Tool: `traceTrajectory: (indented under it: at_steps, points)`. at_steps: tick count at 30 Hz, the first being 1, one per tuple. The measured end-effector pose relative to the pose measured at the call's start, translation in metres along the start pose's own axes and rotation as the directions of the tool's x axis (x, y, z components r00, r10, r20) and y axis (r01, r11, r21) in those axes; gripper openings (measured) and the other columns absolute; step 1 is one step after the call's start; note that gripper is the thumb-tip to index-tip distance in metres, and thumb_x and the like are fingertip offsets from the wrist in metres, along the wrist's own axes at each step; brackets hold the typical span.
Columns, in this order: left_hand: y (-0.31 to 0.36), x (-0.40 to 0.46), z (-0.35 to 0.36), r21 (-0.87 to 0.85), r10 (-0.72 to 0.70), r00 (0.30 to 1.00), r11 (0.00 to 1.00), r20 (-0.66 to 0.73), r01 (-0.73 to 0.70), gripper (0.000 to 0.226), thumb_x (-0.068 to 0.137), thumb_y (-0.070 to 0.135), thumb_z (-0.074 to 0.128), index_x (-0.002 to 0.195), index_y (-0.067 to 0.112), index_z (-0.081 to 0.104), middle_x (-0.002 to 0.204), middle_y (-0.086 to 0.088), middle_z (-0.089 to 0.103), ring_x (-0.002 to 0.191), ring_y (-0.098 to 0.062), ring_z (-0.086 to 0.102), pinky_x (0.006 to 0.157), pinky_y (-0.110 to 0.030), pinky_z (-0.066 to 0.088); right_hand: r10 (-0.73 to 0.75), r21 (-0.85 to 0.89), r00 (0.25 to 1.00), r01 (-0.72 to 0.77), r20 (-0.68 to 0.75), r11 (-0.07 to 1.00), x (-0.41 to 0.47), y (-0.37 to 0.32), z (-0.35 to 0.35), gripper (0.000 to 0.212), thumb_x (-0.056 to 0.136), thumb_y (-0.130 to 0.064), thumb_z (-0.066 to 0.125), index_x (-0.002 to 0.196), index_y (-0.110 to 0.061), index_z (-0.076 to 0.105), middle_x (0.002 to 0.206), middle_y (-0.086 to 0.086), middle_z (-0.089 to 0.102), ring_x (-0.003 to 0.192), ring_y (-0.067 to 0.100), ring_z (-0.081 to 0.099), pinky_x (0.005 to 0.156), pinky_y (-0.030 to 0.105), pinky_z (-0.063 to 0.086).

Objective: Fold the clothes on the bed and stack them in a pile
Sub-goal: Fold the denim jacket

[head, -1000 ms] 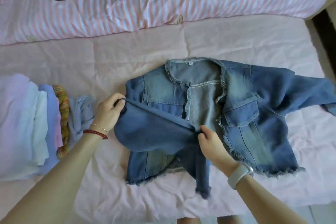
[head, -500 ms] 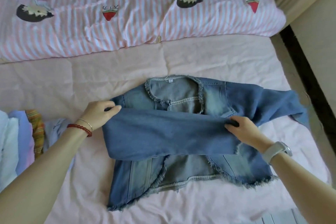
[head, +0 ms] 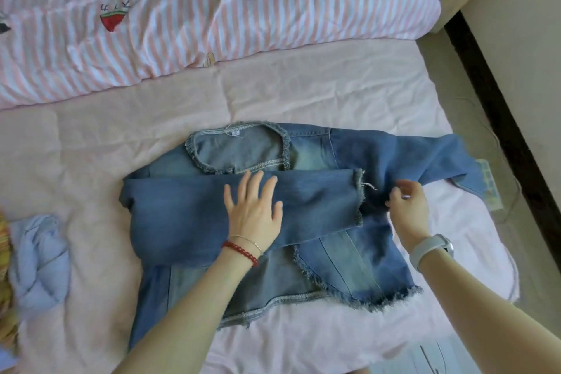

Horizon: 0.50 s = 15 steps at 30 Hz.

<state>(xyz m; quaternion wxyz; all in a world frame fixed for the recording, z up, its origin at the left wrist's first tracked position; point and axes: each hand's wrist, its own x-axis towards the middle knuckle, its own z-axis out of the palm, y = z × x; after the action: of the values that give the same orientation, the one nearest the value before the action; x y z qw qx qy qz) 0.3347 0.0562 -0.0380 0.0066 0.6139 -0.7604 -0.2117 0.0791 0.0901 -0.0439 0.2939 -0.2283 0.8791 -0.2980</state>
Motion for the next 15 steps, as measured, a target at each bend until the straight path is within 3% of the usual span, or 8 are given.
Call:
traceTrajectory:
  at_steps: [3,6,9,12,15]
  points:
    - [0.058,0.013,0.023,-0.047,0.090,0.994,0.995,0.057,-0.088,0.051,0.093,0.034,0.044,0.142,0.022,0.035,0.153,-0.002,0.023,0.143,-0.019,0.012,0.113,-0.051,0.005,0.136,0.122,0.990,-0.132,-0.027,0.984,0.031,0.020,-0.029,0.028,0.094,-0.011,0.043,0.119,-0.002,0.049,0.110,0.018,0.057,0.097,0.037,0.058,0.094,0.047,0.046]
    - [0.112,0.034,0.039,-0.066,0.205,0.975,0.978,0.084,-0.200,0.051,0.093,0.032,0.045,0.142,0.021,0.035,0.155,-0.002,0.020,0.144,-0.020,0.010,0.114,-0.049,0.007,0.304,0.305,0.952,-0.301,0.038,0.904,0.074,0.039,-0.056,0.029,0.096,-0.009,0.039,0.119,0.004,0.048,0.099,0.015,0.053,0.074,0.026,0.055,0.074,0.033,0.048]
    - [0.160,0.063,0.055,-0.027,0.264,0.960,0.964,0.090,-0.263,0.052,0.093,0.032,0.044,0.143,0.020,0.034,0.155,-0.001,0.021,0.145,-0.021,0.008,0.114,-0.050,0.007,0.398,0.453,0.912,-0.399,0.103,0.797,0.115,0.050,-0.076,0.024,0.095,-0.008,0.040,0.104,0.009,0.054,0.082,0.013,0.051,0.062,0.018,0.049,0.063,0.028,0.045]
    - [0.198,0.091,0.070,0.068,0.342,0.933,0.934,0.110,-0.350,0.053,0.094,0.034,0.042,0.143,0.017,0.034,0.155,-0.004,0.021,0.145,-0.025,0.006,0.114,-0.049,0.002,0.515,0.688,0.824,-0.516,0.235,0.511,0.153,0.050,-0.090,0.019,0.096,-0.017,0.045,0.111,-0.005,0.048,0.101,0.016,0.054,0.070,0.020,0.056,0.073,0.032,0.050]
    - [0.228,0.107,0.088,0.134,0.410,0.897,0.892,0.166,-0.433,0.055,0.093,0.039,0.043,0.144,0.019,0.033,0.154,-0.005,0.024,0.144,-0.030,0.007,0.112,-0.055,-0.002,0.536,0.827,0.716,-0.559,0.448,0.055,0.187,0.041,-0.104,0.038,0.095,-0.028,0.048,0.131,-0.016,0.046,0.109,0.006,0.058,0.096,0.022,0.060,0.074,0.032,0.050]
